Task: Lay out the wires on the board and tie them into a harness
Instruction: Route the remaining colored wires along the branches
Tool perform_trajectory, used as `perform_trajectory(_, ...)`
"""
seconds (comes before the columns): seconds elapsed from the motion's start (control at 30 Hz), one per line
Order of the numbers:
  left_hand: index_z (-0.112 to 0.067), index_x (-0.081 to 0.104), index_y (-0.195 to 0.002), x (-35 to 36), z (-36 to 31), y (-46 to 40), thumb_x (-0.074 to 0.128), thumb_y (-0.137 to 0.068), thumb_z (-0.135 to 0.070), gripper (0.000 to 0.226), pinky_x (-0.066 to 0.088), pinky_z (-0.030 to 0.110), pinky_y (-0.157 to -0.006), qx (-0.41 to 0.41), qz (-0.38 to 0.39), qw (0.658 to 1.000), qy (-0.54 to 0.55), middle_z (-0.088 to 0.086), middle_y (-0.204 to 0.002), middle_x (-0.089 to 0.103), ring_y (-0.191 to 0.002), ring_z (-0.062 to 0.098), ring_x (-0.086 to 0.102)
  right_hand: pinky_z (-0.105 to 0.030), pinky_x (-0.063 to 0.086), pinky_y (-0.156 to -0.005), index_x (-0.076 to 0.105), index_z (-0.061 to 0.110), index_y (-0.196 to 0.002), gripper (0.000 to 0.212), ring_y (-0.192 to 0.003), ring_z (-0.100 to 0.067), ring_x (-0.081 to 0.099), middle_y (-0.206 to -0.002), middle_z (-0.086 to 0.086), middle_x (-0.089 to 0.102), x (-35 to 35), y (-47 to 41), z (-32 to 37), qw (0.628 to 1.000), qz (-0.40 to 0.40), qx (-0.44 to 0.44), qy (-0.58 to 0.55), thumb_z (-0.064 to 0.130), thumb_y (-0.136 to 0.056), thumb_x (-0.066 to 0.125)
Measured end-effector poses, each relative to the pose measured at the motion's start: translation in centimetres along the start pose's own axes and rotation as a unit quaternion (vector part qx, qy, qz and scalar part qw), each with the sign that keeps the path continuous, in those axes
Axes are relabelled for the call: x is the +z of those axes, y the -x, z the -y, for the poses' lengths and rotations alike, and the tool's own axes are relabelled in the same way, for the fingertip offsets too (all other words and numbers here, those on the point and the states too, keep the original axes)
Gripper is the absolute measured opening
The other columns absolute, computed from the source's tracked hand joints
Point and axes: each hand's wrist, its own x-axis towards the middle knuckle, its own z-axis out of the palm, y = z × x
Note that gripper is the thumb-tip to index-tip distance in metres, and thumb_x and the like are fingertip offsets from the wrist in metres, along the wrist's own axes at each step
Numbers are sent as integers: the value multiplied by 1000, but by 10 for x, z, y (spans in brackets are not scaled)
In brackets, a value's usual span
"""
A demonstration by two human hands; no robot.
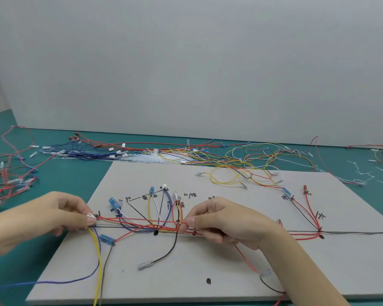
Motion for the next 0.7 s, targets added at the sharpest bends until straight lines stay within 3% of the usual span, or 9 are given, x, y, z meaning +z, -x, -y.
perform_trajectory(0.2,-21,74,-83,2,-1,1,87,-25,-72,78,39,21,-45,7,5,1000,-1,5,-67,69,-49,8,53,-16,16,-34,68,8,-98,22,-35,-11,22,-45,2,44,0,-1,-2,1000,-20,19,3,26,-96,55)
perform_trajectory(0.3,-21,72,-76,2,1,2,84,-31,-76,72,38,20,-47,29,-2,1000,-5,4,-72,72,-49,6,51,-18,21,-37,71,17,-84,18,-37,-10,30,-49,4,46,-2,0,-4,997,-56,39,33,28,-93,61)
perform_trajectory(0.4,-24,74,-75,2,3,3,78,-34,-81,70,38,18,-50,68,-31,996,-38,-3,-73,72,-49,1,52,-23,24,-41,71,20,-74,20,-40,-12,35,-51,5,45,-14,7,-5,989,-114,56,73,33,-88,67)
perform_trajectory(0.57,-31,74,-86,4,-1,2,84,-27,-74,73,43,11,-50,160,-79,984,-20,-6,-66,66,-49,3,51,-19,22,-37,75,20,-83,15,-39,-9,35,-56,4,45,-35,22,1,994,-88,56,44,26,-91,63)
perform_trajectory(0.7,-36,76,-87,11,-13,11,86,-58,-45,32,50,10,-60,209,-64,973,-79,-6,-76,73,-66,6,67,-19,20,-37,75,15,-86,17,-41,-11,28,-53,4,37,-35,25,2,994,-80,49,63,25,-92,62)
